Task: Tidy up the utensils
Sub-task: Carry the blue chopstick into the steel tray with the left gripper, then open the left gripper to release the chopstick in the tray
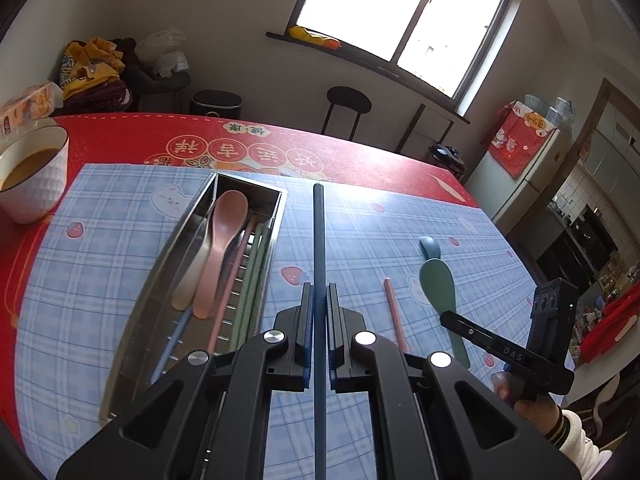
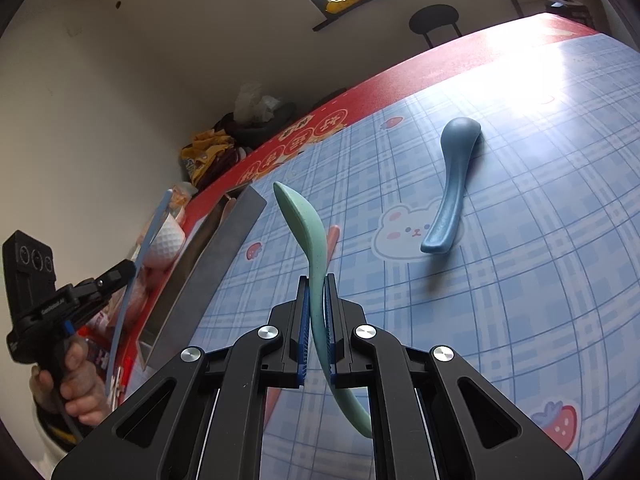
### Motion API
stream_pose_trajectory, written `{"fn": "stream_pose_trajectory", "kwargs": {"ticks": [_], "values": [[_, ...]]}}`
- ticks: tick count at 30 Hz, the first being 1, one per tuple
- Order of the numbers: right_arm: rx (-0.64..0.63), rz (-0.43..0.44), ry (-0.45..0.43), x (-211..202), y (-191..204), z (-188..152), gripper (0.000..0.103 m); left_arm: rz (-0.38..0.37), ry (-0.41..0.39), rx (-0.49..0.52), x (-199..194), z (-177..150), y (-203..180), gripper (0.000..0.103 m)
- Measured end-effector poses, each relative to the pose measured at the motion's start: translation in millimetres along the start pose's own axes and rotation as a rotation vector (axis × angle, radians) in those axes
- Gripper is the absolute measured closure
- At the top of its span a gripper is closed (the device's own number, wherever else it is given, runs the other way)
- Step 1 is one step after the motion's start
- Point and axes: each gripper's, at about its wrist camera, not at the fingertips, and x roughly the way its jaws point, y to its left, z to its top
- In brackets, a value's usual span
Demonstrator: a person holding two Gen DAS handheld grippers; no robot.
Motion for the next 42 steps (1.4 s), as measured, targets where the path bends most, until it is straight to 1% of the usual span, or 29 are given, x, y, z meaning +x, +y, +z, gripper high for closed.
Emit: {"fn": "stream_pose_trajectory", "kwargs": {"ticks": [3, 7, 13, 16, 19, 26, 29, 30, 32, 34, 35, 36, 38, 40, 42], "values": [[-0.003, 0.001, -0.002, -1, 0, 0, 0.096, 0.05, 0.042, 0.049, 12, 16, 5, 0.097], [-0.014, -0.003, -0.006, -5, 0, -2, 0.096, 0.101, 0.099, 0.091, 37, 32, 15, 0.097], [-0.01, 0.003, -0.007, -6, 0, -2, 0.096, 0.165, 0.191, 0.094, 75, 33, 34, 0.097], [-0.007, 0.008, -0.006, -6, -2, -2, 0.096, 0.173, 0.222, 0.075, 86, 29, 44, 0.097], [-0.006, 0.01, -0.005, -7, -2, -2, 0.096, 0.172, 0.25, 0.081, 93, 25, 48, 0.097], [-0.013, 0.007, -0.007, -7, -3, -2, 0.096, 0.163, 0.284, 0.079, 99, 24, 49, 0.097], [-0.014, 0.005, -0.006, -7, -2, -2, 0.096, 0.147, 0.277, 0.093, 96, 25, 43, 0.096], [-0.014, 0.005, -0.007, -7, -2, -2, 0.096, 0.152, 0.268, 0.103, 93, 25, 41, 0.096], [-0.013, 0.006, -0.006, -7, -2, -2, 0.096, 0.162, 0.238, 0.126, 84, 23, 35, 0.096], [-0.01, 0.007, -0.006, -7, -2, -2, 0.096, 0.188, 0.186, 0.154, 70, 20, 27, 0.096], [-0.007, 0.008, -0.005, -7, -3, -2, 0.096, 0.194, 0.159, 0.163, 63, 17, 23, 0.093], [-0.005, 0.009, -0.005, -7, -3, -2, 0.096, 0.204, 0.129, 0.173, 56, 14, 19, 0.088], [-0.002, 0.009, -0.004, -7, -4, -2, 0.096, 0.237, 0.066, 0.193, 42, 4, 12, 0.081], [-0.001, 0.007, -0.003, -7, -4, -1, 0.096, 0.268, 0.009, 0.205, 29, -10, 7, 0.078], [-0.003, 0.001, -0.003, -7, -4, -1, 0.096, 0.263, -0.036, 0.194, 20, -23, 6, 0.074]]}}
